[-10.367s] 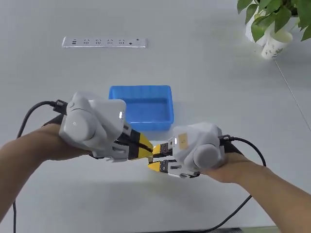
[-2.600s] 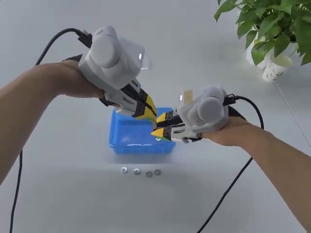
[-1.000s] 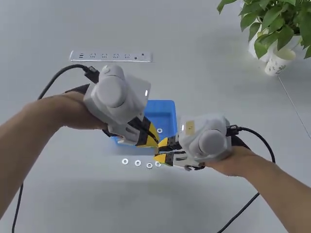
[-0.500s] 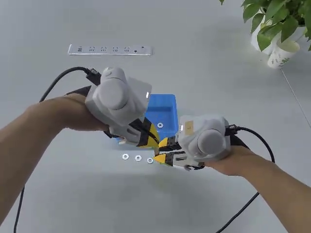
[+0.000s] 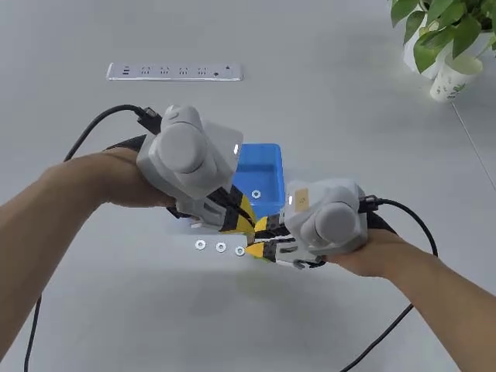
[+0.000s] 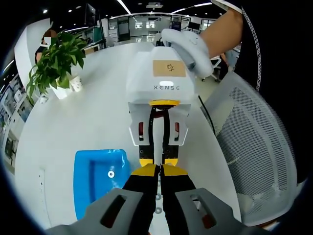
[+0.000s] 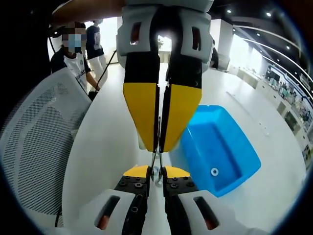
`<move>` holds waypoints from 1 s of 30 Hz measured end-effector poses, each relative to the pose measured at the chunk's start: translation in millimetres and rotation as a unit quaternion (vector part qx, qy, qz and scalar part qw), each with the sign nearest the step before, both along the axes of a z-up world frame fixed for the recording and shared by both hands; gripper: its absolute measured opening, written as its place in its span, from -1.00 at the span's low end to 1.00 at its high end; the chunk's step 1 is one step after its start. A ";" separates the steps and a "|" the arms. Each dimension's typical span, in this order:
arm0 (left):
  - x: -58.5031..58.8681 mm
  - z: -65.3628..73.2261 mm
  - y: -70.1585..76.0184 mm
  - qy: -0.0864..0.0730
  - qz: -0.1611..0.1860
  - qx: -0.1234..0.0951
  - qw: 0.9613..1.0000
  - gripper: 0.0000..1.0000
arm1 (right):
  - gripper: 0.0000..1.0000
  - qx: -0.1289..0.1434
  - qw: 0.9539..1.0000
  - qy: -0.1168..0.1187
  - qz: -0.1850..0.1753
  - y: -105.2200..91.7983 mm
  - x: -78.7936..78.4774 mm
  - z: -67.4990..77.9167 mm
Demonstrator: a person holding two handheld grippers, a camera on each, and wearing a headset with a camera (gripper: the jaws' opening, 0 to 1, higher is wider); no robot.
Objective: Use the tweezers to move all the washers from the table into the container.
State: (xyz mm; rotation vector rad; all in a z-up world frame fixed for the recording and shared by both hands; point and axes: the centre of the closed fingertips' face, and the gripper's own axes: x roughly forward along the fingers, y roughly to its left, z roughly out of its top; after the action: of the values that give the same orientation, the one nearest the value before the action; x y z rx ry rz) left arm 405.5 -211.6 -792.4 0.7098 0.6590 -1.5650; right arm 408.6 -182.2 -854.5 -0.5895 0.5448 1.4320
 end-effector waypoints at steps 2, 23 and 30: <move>-0.1 0.1 0.1 0.001 0.001 0.000 1.000 -0.92 | -0.77 0.001 1.000 0.000 0.001 0.5 -0.1 0.9; 1.7 0.8 -0.3 0.001 0.001 -0.001 1.000 -0.91 | -0.77 0.004 1.000 -0.001 -0.005 -0.6 1.4 3.7; 1.1 1.3 -1.8 -0.001 -0.004 0.001 1.000 -0.91 | -0.76 0.005 1.000 -0.002 -0.007 -1.9 1.3 5.5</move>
State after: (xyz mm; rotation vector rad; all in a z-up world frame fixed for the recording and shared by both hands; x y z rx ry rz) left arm 406.6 -213.4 -791.1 0.7169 0.6575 -1.5706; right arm 410.0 -184.1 -849.0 -0.5785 0.5368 1.4188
